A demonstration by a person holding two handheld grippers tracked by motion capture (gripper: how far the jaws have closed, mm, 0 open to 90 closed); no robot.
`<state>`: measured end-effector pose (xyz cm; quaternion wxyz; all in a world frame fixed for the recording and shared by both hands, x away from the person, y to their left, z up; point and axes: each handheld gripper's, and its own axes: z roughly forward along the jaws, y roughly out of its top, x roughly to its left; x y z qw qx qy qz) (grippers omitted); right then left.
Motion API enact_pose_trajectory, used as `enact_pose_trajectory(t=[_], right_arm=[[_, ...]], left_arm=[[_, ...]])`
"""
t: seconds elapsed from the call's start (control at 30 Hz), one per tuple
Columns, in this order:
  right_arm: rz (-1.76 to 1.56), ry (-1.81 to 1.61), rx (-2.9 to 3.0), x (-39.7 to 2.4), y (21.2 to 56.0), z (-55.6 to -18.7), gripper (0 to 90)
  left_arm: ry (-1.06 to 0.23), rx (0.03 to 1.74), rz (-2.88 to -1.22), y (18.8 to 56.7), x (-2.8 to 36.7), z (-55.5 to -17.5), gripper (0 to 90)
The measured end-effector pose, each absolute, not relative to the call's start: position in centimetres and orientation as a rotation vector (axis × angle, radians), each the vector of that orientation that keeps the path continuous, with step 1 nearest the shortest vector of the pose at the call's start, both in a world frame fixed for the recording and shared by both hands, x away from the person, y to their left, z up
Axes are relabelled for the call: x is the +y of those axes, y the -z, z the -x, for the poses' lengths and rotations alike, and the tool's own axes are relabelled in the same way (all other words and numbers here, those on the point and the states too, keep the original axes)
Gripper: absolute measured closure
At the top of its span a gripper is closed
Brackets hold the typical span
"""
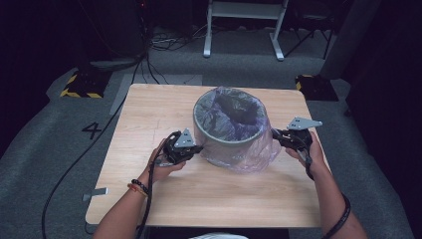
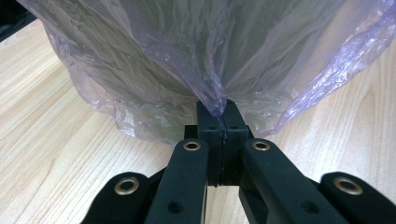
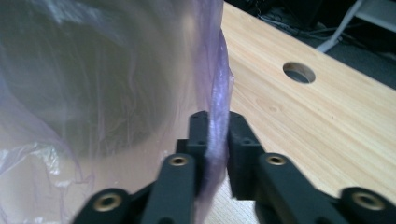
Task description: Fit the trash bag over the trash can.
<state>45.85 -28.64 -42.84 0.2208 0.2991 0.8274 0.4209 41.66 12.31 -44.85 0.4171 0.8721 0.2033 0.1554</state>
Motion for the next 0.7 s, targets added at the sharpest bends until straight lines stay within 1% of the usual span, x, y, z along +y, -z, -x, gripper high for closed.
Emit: enact_pose_trajectory(t=[0.07,0.1,0.3,0.33,0.37,0.4,0.43,0.47,0.5,0.53,0.63,0.7], right_arm=[[-0.836,-1.155,2.289,-28.6,43.1,-46.1,85.4],[-0.857,-1.149,2.290,-28.6,43.5,-46.5,87.8],[-0.936,-1.139,2.289,-28.6,44.9,-47.9,87.5],[-0.946,-1.136,2.287,-28.7,45.2,-48.1,85.2],[-0.966,-1.146,2.282,-28.7,45.5,-48.3,78.9],[-0.966,-1.146,2.282,-28.7,45.5,-48.3,78.9],[-0.994,-1.151,2.268,-28.8,45.7,-48.5,70.3],[-1.015,-1.151,2.257,-28.8,45.9,-48.7,65.8],[-1.009,-1.159,2.261,-28.8,46.2,-48.8,52.5],[-0.994,-1.152,2.262,-28.8,46.2,-48.7,47.6],[-0.947,-1.146,2.232,-28.8,45.5,-48.1,36.9],[-0.901,-1.165,2.201,-29.0,44.5,-47.5,34.2]], left_arm=[[-0.387,0.511,-2.194,44.9,12.3,-41.7,89.7],[-0.390,0.514,-2.197,45.0,12.3,-41.8,89.7],[-0.394,0.525,-2.210,45.4,12.2,-42.0,89.8],[-0.394,0.528,-2.210,45.5,12.2,-42.1,89.8],[-0.394,0.528,-2.210,45.5,12.2,-42.1,89.8],[-0.388,0.530,-2.205,45.6,12.2,-42.1,89.8],[-0.386,0.533,-2.209,45.7,12.2,-42.2,89.8],[-0.392,0.533,-2.213,45.8,12.3,-42.2,89.8],[-0.392,0.536,-2.210,45.9,12.3,-42.3,89.8],[-0.390,0.539,-2.210,45.9,12.3,-42.3,89.8],[-0.388,0.543,-2.200,45.9,12.5,-42.2,89.8],[-0.394,0.547,-2.195,45.8,12.6,-42.2,89.8]])
